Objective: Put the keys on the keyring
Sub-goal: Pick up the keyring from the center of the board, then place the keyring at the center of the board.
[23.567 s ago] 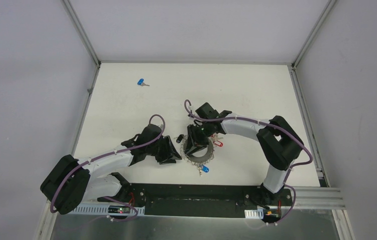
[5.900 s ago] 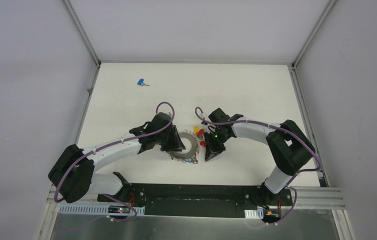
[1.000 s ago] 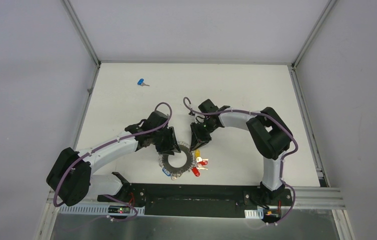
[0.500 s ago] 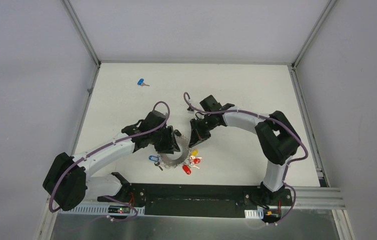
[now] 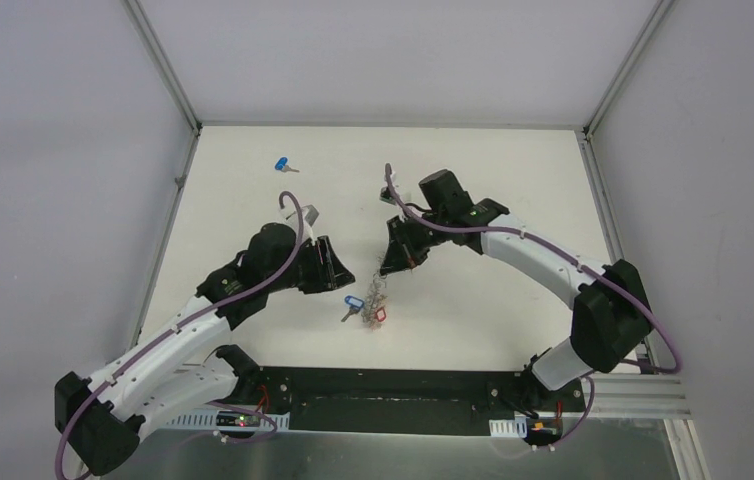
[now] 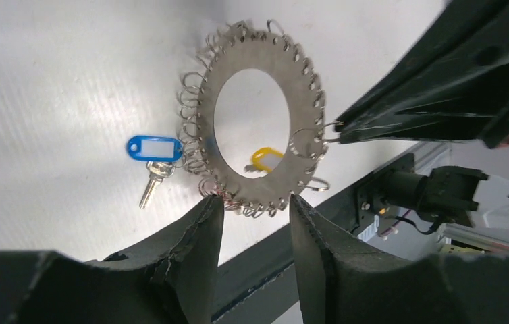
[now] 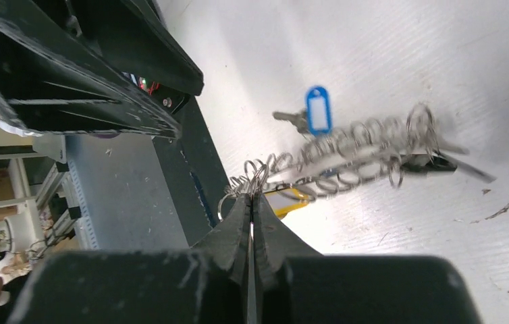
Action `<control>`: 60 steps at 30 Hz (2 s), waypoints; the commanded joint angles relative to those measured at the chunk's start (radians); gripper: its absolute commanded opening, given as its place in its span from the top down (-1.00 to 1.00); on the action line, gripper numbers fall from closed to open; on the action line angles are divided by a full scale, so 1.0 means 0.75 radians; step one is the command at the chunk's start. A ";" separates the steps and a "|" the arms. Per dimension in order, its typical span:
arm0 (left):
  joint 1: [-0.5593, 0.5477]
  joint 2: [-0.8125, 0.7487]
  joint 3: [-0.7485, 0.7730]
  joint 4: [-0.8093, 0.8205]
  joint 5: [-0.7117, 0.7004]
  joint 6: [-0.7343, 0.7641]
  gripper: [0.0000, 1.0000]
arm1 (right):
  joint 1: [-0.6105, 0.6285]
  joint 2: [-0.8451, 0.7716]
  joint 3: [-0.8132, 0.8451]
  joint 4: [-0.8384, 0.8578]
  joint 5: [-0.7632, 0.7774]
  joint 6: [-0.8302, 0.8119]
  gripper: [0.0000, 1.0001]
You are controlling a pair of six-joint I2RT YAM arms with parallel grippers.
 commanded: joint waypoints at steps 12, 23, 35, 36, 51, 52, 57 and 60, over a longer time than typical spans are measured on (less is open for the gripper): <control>-0.007 -0.060 -0.090 0.609 0.374 0.298 0.12 | 0.003 -0.399 -0.294 0.511 -0.232 -0.308 1.00; -0.011 -0.109 -0.239 1.049 0.592 0.472 0.15 | 0.005 -0.554 -0.458 0.766 -0.357 -0.345 1.00; -0.021 -0.256 -0.321 1.147 0.727 0.688 0.24 | 0.004 -0.608 -0.503 0.853 -0.442 -0.343 1.00; -0.023 -0.255 -0.321 1.147 0.730 0.698 0.24 | 0.004 -0.610 -0.505 0.856 -0.447 -0.344 1.00; -0.079 -0.186 -0.352 1.230 0.747 0.760 0.38 | 0.004 -0.645 -0.525 0.884 -0.479 -0.341 1.00; -0.088 -0.177 -0.348 1.236 0.739 0.762 0.41 | 0.005 -0.646 -0.526 0.885 -0.477 -0.339 1.00; -0.139 -0.135 -0.325 1.240 0.674 0.778 0.43 | 0.005 -0.644 -0.528 0.891 -0.470 -0.326 1.00; -0.164 -0.115 -0.316 1.237 0.632 0.787 0.46 | 0.006 -0.642 -0.529 0.893 -0.467 -0.318 1.00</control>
